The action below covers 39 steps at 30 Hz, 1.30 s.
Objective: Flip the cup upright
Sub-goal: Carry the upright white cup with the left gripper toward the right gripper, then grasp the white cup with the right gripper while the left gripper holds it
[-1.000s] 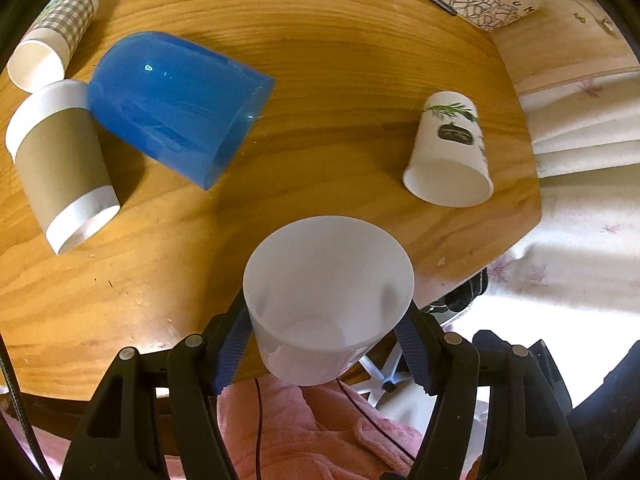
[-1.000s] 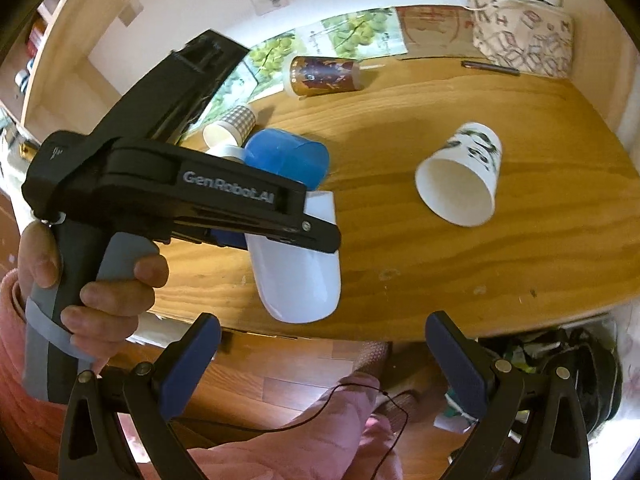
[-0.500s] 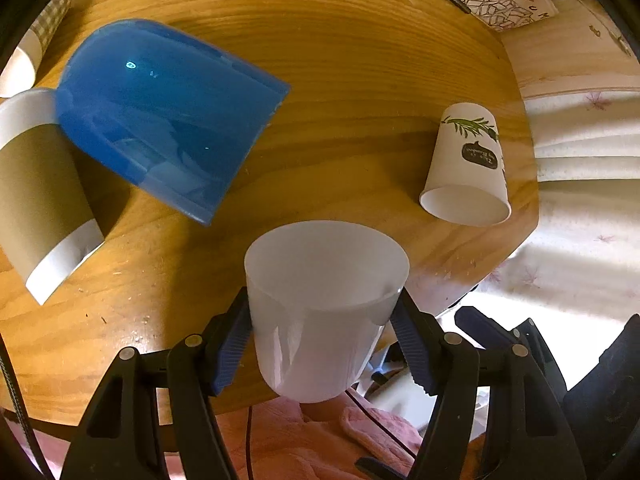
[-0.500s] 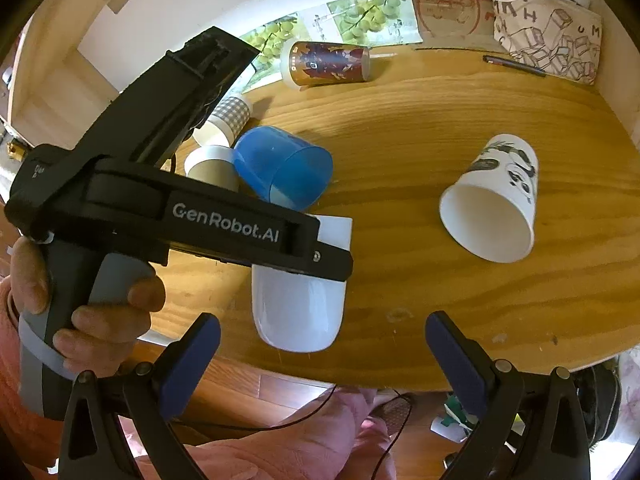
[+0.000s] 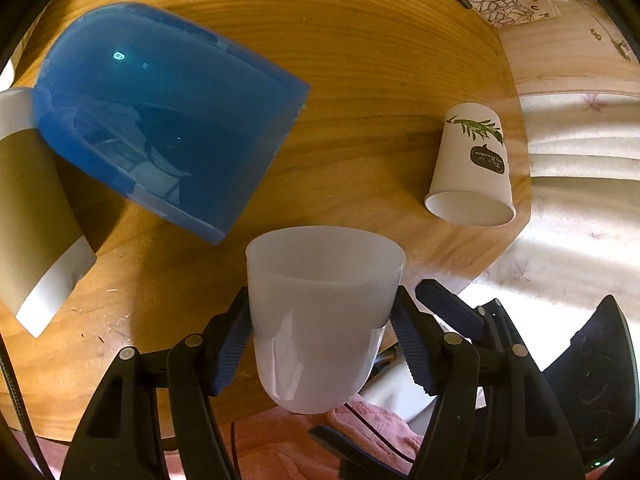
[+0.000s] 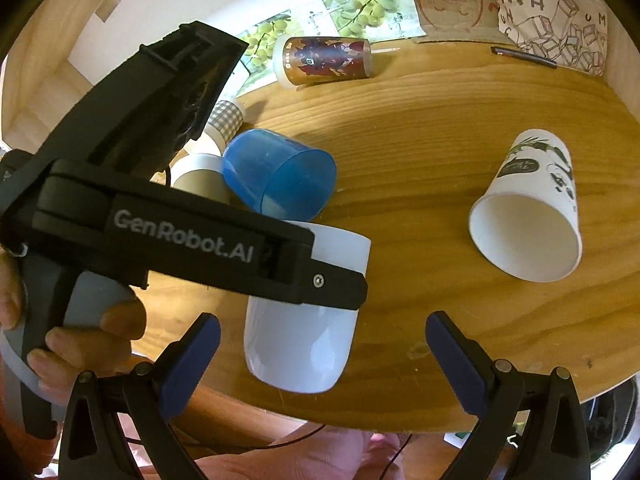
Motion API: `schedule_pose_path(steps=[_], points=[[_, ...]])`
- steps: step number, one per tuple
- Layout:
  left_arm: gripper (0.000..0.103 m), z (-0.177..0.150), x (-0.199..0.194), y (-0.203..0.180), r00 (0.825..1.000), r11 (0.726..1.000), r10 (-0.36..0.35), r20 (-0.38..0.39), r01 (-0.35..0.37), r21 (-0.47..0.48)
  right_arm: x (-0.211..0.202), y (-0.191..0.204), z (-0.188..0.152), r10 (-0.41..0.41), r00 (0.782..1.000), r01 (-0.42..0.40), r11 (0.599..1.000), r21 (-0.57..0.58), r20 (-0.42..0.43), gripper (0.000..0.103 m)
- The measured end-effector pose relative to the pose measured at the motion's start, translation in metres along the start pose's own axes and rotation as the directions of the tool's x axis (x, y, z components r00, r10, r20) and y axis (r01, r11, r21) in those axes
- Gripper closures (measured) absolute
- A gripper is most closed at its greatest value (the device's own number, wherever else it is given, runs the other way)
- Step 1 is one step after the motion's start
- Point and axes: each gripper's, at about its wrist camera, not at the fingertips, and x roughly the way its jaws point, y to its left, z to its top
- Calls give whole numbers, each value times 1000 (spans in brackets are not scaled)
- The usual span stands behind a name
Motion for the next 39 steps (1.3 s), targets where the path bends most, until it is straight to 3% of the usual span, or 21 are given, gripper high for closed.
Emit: schedule_pose_path(steps=[13, 18, 39], points=[[29, 8, 4, 8, 998, 999, -38, -56, 39, 8, 22, 6, 6, -6, 999, 7, 1000, -2, 46, 0], [23, 11, -2, 7, 997, 998, -64, -45, 65, 19, 25, 7, 8, 2, 999, -2, 1000, 9, 50, 0], [23, 13, -25, 22, 987, 988, -155, -27, 155, -13, 42, 5, 20, 41, 998, -42, 999, 21, 52, 4]])
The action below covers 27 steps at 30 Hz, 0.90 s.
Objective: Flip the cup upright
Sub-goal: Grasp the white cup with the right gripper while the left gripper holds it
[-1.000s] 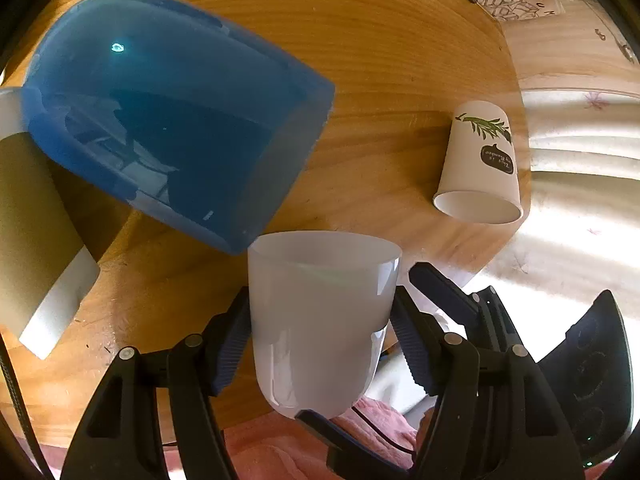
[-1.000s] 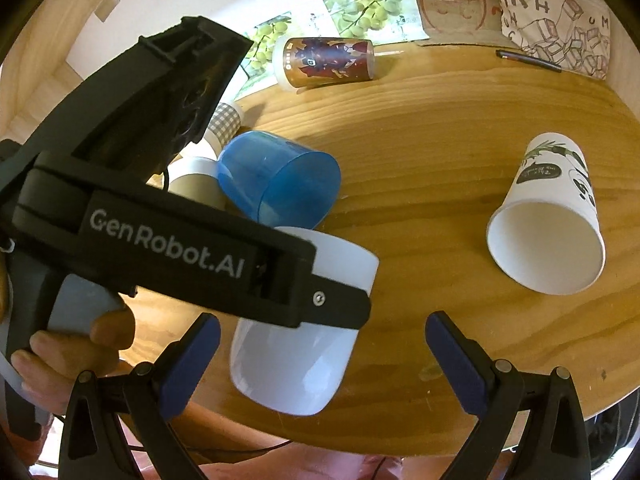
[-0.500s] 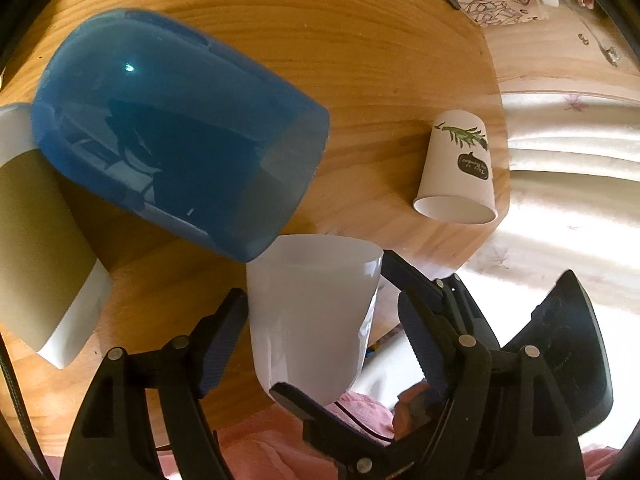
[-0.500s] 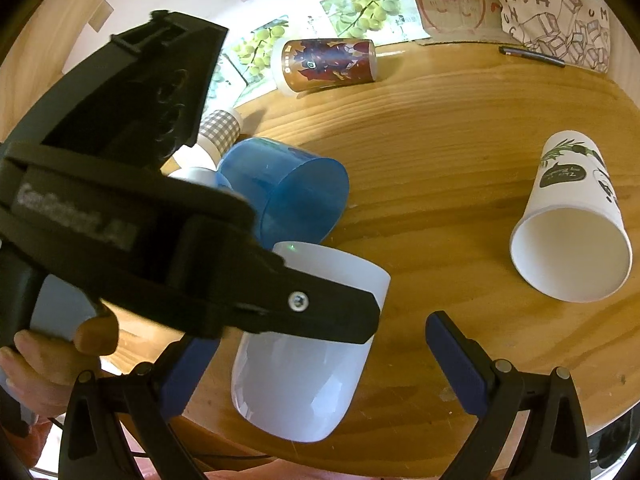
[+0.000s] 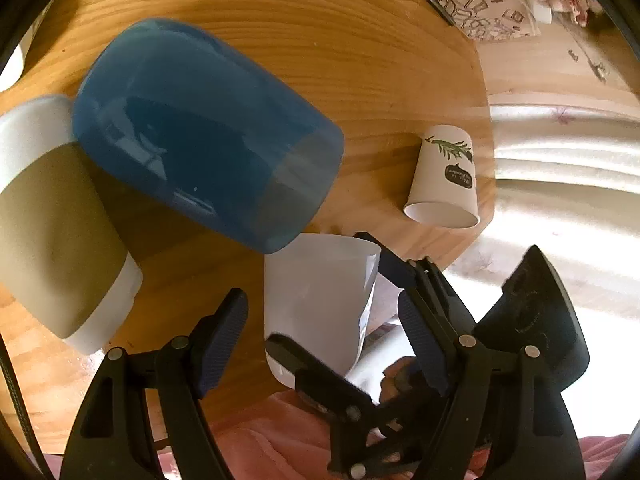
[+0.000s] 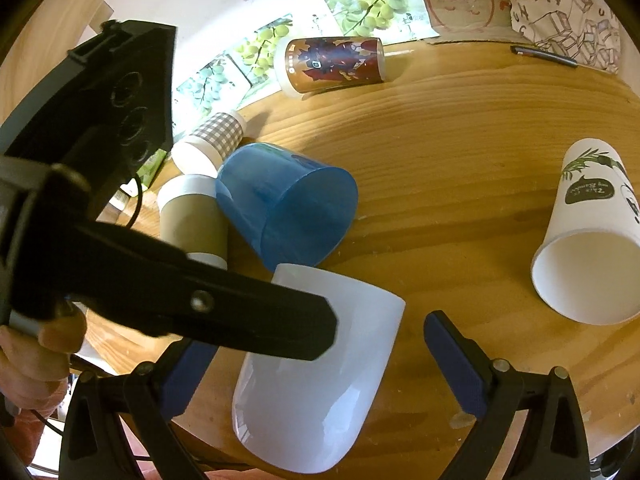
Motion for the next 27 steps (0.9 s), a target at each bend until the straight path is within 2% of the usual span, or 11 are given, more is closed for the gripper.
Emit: schedule_pose_path(steps=[11, 20, 27], points=[[23, -12, -16, 7, 998, 999, -47, 50, 48, -16, 4, -1, 2, 28, 999, -28, 1000, -12, -20, 16], [23, -27, -24, 7, 994, 997, -65, 88, 68, -29, 0, 2, 4, 40, 999, -39, 998, -42, 11, 31], [23, -45, -34, 8, 987, 995, -81, 139, 88, -46, -9, 8, 3, 33, 998, -28, 995, -91, 54, 34]])
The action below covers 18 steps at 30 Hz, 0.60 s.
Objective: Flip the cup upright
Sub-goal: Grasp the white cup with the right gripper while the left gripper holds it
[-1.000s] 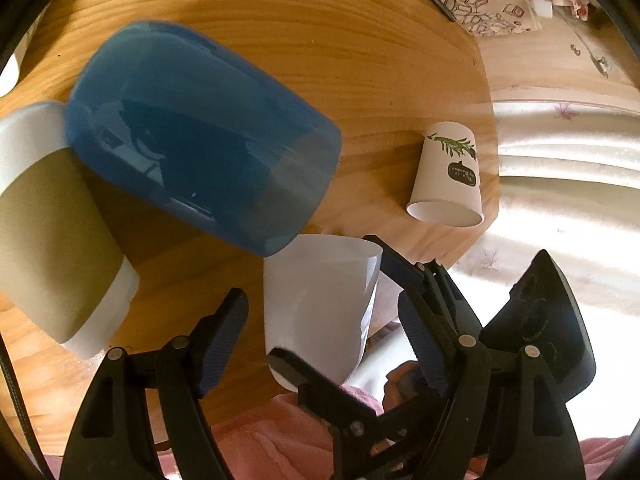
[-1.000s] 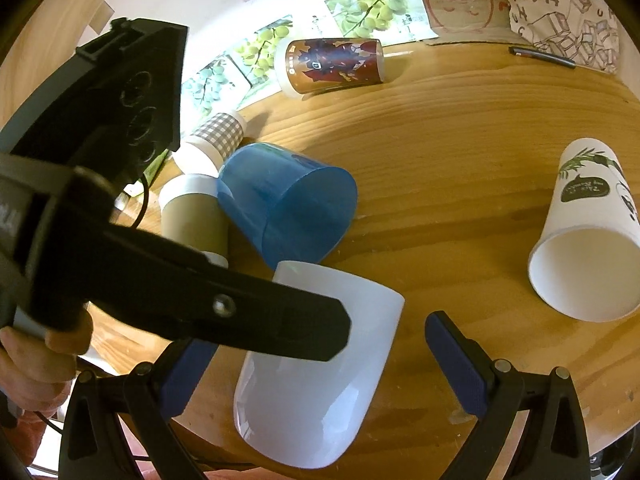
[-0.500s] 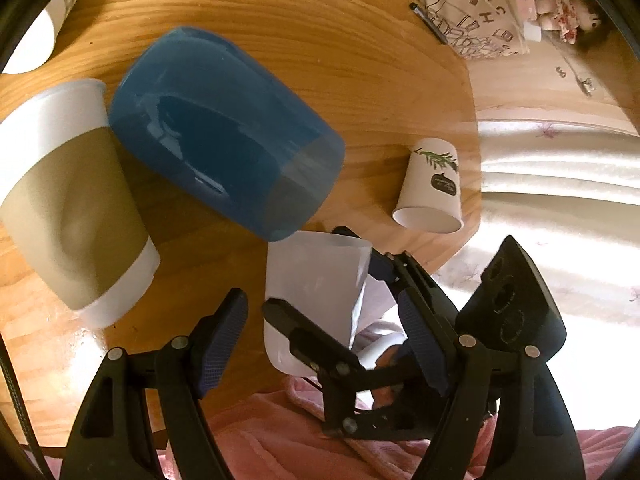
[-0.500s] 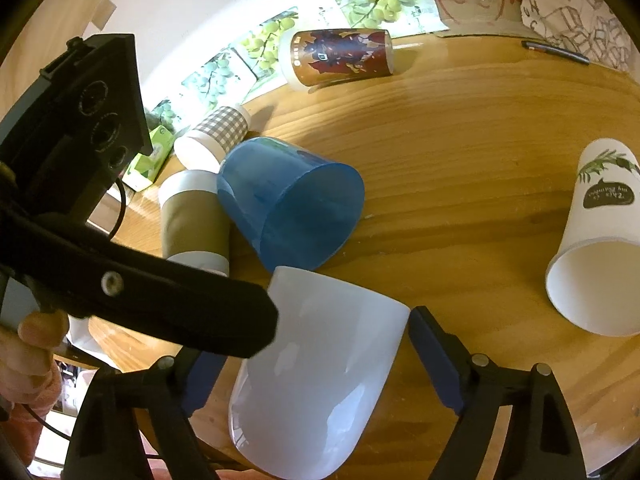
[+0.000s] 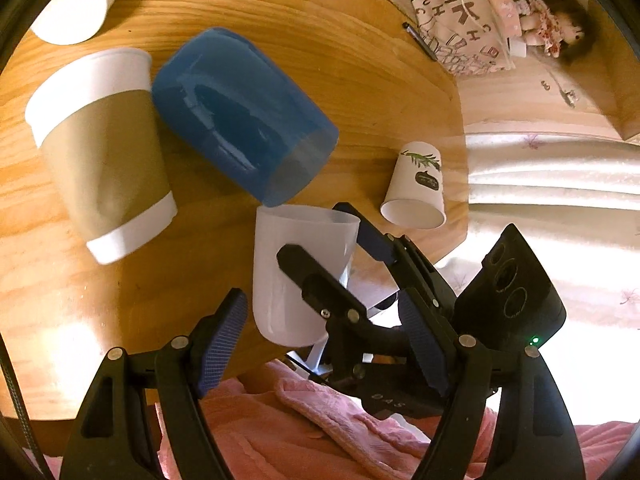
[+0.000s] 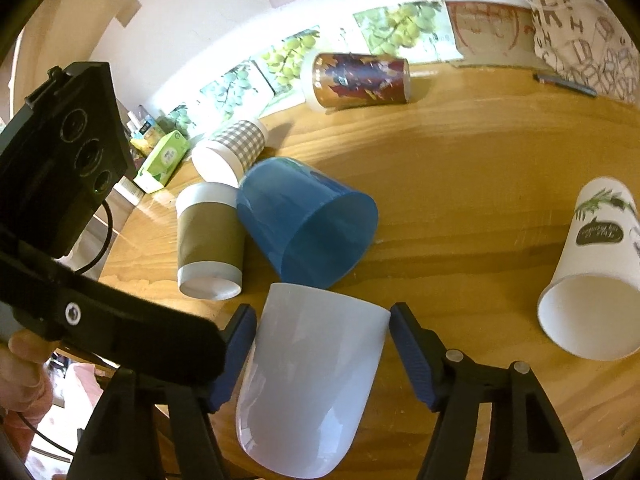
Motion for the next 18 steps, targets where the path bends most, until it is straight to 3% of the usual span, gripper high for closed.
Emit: schedule_pose_path(steps=[8, 18], points=[[23, -19, -18, 6, 998, 1000, -6, 70, 8, -22, -18, 15, 0, -30, 995, 39, 994, -98, 96, 37], [23, -52, -34, 11, 990, 999, -11, 143, 17, -39, -41, 40, -12, -88, 965, 153, 954, -257, 246, 37]])
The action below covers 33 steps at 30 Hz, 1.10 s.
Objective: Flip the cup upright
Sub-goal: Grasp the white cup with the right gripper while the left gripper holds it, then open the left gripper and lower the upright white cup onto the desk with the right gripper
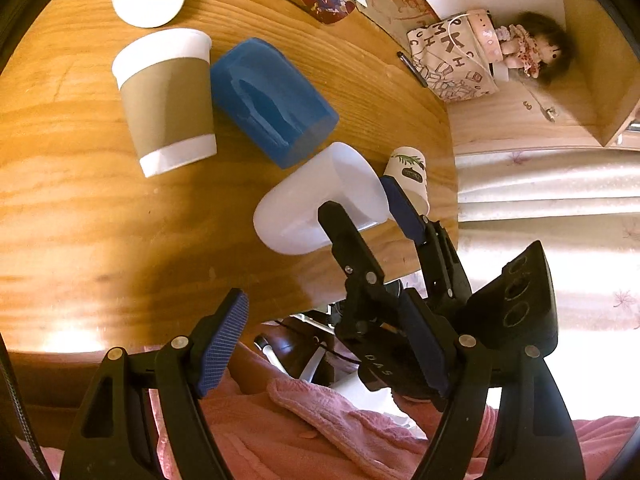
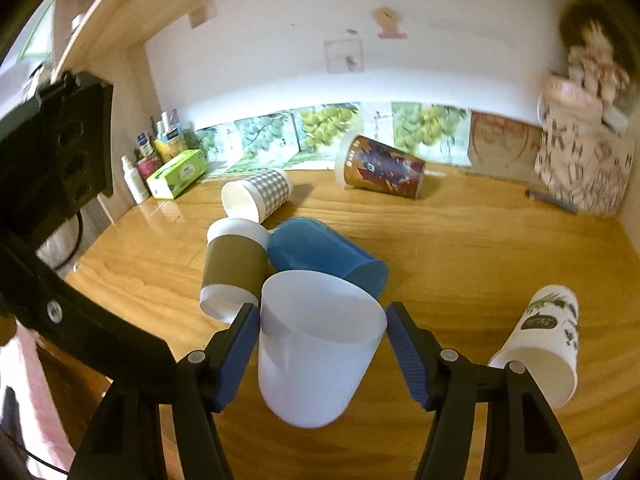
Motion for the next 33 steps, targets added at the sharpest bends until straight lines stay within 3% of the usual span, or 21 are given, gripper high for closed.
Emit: schedule_pose_path(steps=[6, 14, 24, 33], points=[[23, -21, -6, 0, 999, 1000, 0, 33, 0, -13, -12, 23, -14, -36, 999, 41, 987, -155, 30, 37], [23, -49, -15, -2, 997, 1000, 1, 73, 1, -29, -23, 47, -36, -62, 995, 84, 936, -342, 74, 37], [23, -87, -23, -2, 992, 998, 6, 126, 3, -67, -27, 48, -40, -42, 996, 68, 928, -367, 80, 37], [23, -118, -22, 3, 993, 994, 63, 101, -53, -98, -33, 46, -47, -31, 995, 63, 934, -351, 96, 37]])
